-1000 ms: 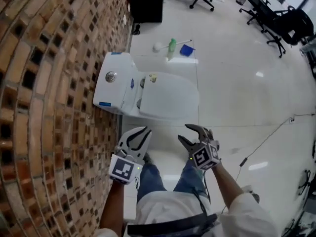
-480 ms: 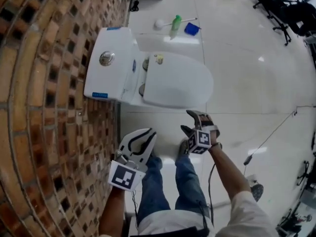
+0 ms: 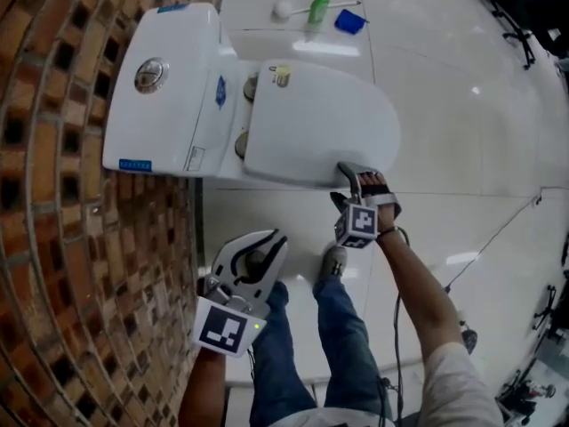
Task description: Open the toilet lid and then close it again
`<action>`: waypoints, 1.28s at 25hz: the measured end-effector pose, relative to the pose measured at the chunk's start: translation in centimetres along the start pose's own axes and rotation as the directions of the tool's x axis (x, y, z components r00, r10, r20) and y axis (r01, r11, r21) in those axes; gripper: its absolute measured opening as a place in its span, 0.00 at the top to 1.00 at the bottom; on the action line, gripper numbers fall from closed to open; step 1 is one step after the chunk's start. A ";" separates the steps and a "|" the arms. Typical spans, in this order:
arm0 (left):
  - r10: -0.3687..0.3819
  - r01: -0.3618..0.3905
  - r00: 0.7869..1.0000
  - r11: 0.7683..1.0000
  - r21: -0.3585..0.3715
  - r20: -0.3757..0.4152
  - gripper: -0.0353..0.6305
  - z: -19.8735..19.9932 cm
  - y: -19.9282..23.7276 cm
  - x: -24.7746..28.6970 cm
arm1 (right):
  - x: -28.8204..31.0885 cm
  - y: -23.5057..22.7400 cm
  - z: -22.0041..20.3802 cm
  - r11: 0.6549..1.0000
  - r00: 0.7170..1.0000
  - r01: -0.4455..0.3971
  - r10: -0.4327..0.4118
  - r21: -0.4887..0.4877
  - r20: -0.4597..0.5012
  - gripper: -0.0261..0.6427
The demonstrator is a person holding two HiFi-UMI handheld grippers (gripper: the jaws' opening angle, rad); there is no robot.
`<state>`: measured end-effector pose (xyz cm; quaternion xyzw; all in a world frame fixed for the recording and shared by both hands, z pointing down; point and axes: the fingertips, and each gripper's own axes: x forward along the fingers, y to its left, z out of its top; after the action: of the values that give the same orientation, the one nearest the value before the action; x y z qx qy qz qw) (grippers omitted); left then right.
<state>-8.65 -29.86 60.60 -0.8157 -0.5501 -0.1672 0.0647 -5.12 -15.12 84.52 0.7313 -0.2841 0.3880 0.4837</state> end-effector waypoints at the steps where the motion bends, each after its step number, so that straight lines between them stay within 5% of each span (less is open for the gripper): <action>1: 0.003 -0.003 1.000 1.000 -0.007 0.002 0.88 -0.2 0.0 0.3 | 0.3 -0.3 -0.2 1.000 1.000 0.013 -0.012 -0.011 0.004 0.42; 8: 0.019 -0.019 1.000 0.998 -0.051 -0.012 0.88 -1.3 0.0 1.1 | -0.4 -1.1 0.7 0.999 0.999 -0.036 0.036 -0.005 0.035 0.41; 16: 0.044 -0.046 0.999 0.996 -0.073 -0.026 0.88 -1.3 1.2 1.2 | -2.2 -0.4 1.1 0.996 0.994 -0.087 0.088 -0.027 0.070 0.64; 18: 0.059 -0.060 0.998 0.996 -0.069 -0.010 0.88 -1.0 1.7 1.6 | -2.1 -0.7 0.9 0.996 0.994 -0.076 0.072 0.048 0.078 0.63; 20: 0.072 -0.071 0.997 0.995 -0.075 0.003 0.88 -0.8 2.1 2.0 | -2.5 -1.3 0.7 0.958 0.993 -0.045 0.012 0.282 0.116 0.63; 21: 0.079 -0.077 0.997 0.994 -0.083 0.014 0.88 -0.6 2.3 2.2 | -2.9 -1.6 0.6 0.895 0.990 -0.036 -0.030 0.445 0.141 0.62; 23: 0.084 -0.080 0.996 0.992 -0.100 0.032 0.88 -0.2 2.4 2.7 | -3.8 -1.2 0.3 0.656 0.977 -0.080 -0.098 0.751 0.189 0.62; 24: 0.079 -0.075 0.996 0.992 -0.104 0.035 0.88 -0.1 2.3 2.9 | -4.2 -0.4 0.2 0.485 0.967 -0.142 -0.119 0.863 0.225 0.55; 26: 0.067 -0.063 0.997 0.992 -0.107 0.038 0.88 0.1 2.0 3.3 | -4.7 0.9 0.7 0.057 0.922 -0.337 -0.181 0.940 0.342 0.49; 28: 0.053 -0.050 0.998 0.993 -0.106 0.029 0.88 -0.1 1.7 3.5 | -4.9 1.0 0.8 -0.345 0.843 -0.527 -0.330 0.777 0.425 0.46; 29: 0.045 -0.043 0.999 0.994 -0.103 0.017 0.88 -0.4 1.6 3.5 | -4.9 0.7 0.4 -0.487 0.808 -0.586 -0.418 0.648 0.417 0.45; 30: 0.038 -0.037 0.999 0.994 -0.098 0.006 0.88 -0.7 1.5 3.4 | -4.6 0.3 -0.2 -0.580 0.781 -0.624 -0.493 0.524 0.385 0.43; 32: 0.036 -0.035 0.999 0.994 -0.100 0.003 0.88 -0.9 1.4 3.3 | -3.7 -0.3 -1.6 -0.663 0.754 -0.657 -0.577 0.359 0.313 0.39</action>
<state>-6.40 -27.77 62.75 -0.8279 -0.5266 -0.1913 0.0256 -7.32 -13.40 81.65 0.7146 0.0593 0.1404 -0.6827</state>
